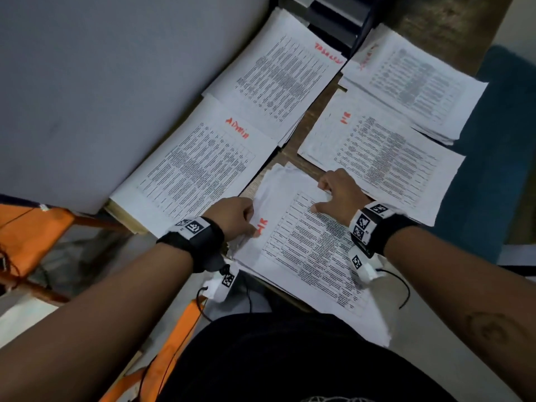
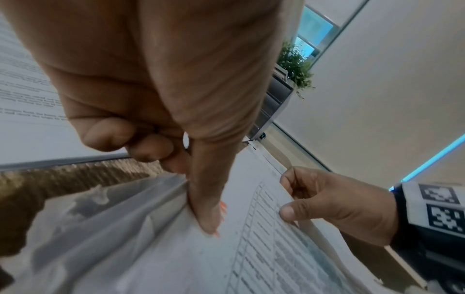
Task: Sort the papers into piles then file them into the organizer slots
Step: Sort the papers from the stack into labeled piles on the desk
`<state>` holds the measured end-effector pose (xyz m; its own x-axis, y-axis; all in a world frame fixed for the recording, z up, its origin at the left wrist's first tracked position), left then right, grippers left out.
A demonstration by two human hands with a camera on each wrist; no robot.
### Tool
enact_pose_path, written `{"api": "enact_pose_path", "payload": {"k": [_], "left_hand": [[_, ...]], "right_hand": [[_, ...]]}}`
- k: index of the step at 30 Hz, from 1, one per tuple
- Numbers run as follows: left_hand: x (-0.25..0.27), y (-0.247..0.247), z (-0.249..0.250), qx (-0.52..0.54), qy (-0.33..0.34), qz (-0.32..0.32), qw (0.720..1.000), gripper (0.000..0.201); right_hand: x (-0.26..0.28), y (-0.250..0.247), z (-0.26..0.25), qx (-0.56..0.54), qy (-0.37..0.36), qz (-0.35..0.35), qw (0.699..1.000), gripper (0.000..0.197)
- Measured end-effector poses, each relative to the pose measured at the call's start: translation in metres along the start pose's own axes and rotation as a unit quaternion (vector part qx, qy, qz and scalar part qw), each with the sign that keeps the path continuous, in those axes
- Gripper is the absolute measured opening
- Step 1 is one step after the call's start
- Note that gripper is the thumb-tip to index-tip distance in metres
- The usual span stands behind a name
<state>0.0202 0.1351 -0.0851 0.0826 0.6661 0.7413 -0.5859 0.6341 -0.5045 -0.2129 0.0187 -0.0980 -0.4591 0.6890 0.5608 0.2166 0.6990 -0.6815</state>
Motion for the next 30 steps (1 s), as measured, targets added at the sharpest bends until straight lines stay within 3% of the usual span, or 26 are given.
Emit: {"api": "enact_pose_path", "payload": {"k": [4,7,10,12,14,16,21,26,30], "left_hand": [[-0.002,0.0,-0.003,0.054,0.018,0.014,0.998,0.028],[-0.003,-0.001,-0.007,0.083,0.008,0.035,0.996,0.025],[-0.005,-0.005,-0.009,0.113,0.013,0.036,0.993,0.031],[-0.006,-0.008,-0.008,0.114,0.019,0.024,0.993,0.035],[-0.006,-0.011,-0.006,0.113,0.019,0.016,0.993,0.037],[-0.004,-0.013,-0.003,0.111,0.013,0.011,0.994,0.038],[0.005,-0.012,-0.001,0.111,-0.005,-0.103,0.988,0.039],[0.019,-0.013,0.002,0.083,-0.014,-0.119,0.989,0.065],[0.015,-0.018,0.006,-0.046,0.035,-0.052,0.997,0.034]], "right_hand": [[0.003,-0.006,0.003,-0.084,-0.016,-0.02,0.996,0.029],[0.003,-0.012,0.004,-0.082,-0.018,-0.039,0.996,0.021],[0.003,-0.017,0.003,-0.034,-0.025,-0.052,0.998,0.026],[0.003,-0.019,0.004,-0.023,-0.033,-0.036,0.999,0.029],[0.003,-0.017,0.007,-0.041,-0.045,-0.015,0.998,0.017],[0.005,-0.015,0.009,-0.055,-0.061,0.012,0.997,0.026],[0.006,-0.013,0.012,-0.055,-0.051,0.027,0.997,0.02],[0.004,-0.017,0.02,-0.064,-0.033,0.053,0.996,0.022],[0.004,-0.019,0.019,-0.089,-0.01,0.044,0.995,0.021]]}}
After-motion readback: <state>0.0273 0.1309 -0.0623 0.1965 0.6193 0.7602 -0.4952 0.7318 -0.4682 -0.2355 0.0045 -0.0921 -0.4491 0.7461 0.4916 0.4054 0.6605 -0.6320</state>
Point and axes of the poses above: each hand's wrist, its own x-axis away from the middle knuckle, its own y-axis out of the palm, z = x × y, the point moved 2 cm from there along -x, towards the middle knuckle, and after that the axes turned 12 degrees about -z, right-handed, at the moved point
